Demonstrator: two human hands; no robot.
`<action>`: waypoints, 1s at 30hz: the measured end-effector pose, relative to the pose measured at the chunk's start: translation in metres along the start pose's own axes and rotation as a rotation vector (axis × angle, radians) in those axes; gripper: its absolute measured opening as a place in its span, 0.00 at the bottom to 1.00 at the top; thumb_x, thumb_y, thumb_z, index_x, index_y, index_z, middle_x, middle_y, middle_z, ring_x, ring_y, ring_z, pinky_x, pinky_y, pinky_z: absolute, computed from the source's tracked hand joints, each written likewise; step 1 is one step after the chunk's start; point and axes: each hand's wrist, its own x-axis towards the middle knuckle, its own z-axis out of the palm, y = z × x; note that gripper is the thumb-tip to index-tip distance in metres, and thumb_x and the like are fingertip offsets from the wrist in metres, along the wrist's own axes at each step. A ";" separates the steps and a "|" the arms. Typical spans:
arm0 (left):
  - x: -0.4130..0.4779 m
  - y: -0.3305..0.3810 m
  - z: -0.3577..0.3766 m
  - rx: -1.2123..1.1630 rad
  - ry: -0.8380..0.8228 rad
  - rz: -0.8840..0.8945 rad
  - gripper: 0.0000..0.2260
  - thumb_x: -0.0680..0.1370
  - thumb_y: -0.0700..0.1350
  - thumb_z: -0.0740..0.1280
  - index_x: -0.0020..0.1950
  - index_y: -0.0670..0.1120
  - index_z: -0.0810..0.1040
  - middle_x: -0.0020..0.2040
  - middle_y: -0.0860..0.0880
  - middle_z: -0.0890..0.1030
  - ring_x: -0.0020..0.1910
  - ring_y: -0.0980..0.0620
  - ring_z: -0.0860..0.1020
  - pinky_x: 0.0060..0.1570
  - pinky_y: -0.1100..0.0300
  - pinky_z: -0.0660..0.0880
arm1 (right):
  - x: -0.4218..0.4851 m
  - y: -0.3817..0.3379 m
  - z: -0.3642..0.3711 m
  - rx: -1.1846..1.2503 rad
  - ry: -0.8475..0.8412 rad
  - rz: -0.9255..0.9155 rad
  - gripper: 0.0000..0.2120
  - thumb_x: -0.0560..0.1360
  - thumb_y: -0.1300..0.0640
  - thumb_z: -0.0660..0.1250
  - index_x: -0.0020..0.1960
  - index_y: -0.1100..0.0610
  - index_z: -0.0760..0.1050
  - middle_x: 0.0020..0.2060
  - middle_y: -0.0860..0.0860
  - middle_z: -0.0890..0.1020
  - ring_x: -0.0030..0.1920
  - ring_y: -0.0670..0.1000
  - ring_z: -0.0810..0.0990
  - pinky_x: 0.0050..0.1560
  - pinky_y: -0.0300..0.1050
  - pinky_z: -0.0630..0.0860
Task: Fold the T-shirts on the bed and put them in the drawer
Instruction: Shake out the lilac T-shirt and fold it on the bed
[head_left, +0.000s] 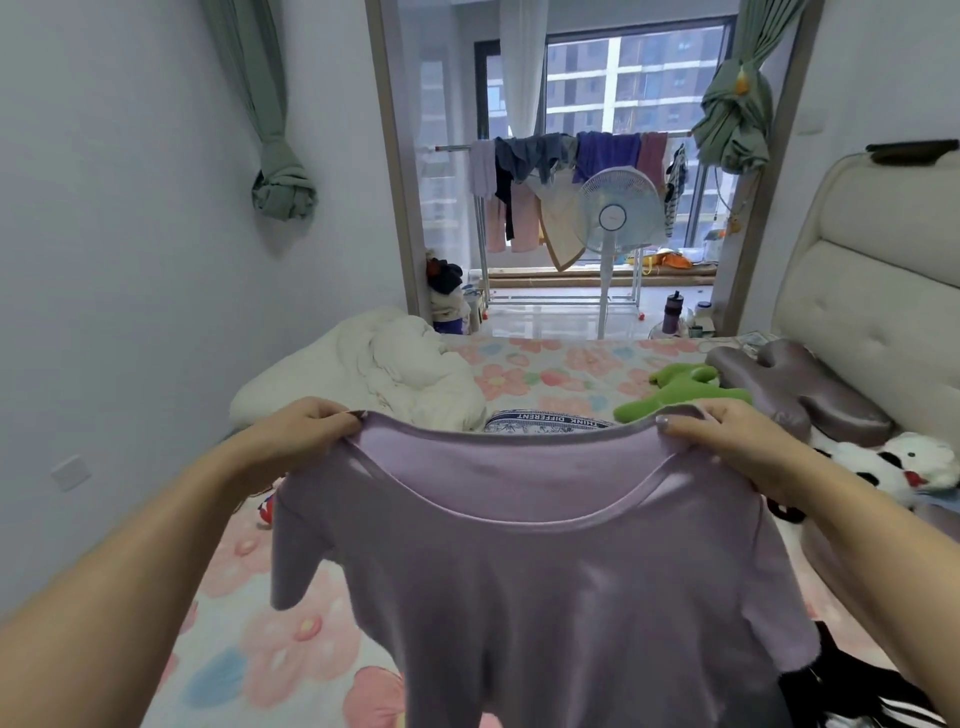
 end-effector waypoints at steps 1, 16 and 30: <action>0.000 0.000 0.000 -0.002 -0.008 -0.035 0.09 0.70 0.48 0.62 0.32 0.46 0.70 0.33 0.45 0.67 0.36 0.49 0.64 0.38 0.56 0.60 | -0.001 0.001 -0.002 0.049 -0.099 0.023 0.11 0.69 0.48 0.70 0.40 0.57 0.80 0.35 0.47 0.83 0.35 0.44 0.78 0.35 0.36 0.72; -0.024 0.054 0.174 -0.954 -0.165 -0.041 0.06 0.77 0.40 0.64 0.43 0.38 0.72 0.35 0.42 0.76 0.33 0.50 0.75 0.34 0.62 0.73 | -0.042 -0.011 0.135 0.468 -0.145 -0.030 0.03 0.73 0.65 0.67 0.42 0.59 0.76 0.29 0.47 0.79 0.32 0.43 0.76 0.33 0.33 0.70; -0.057 0.040 0.125 -0.307 -0.246 0.250 0.13 0.73 0.30 0.64 0.39 0.47 0.81 0.38 0.58 0.82 0.44 0.63 0.78 0.48 0.71 0.71 | -0.001 -0.006 0.112 0.166 -0.559 -0.153 0.15 0.77 0.64 0.62 0.61 0.51 0.74 0.55 0.44 0.80 0.57 0.38 0.76 0.56 0.33 0.72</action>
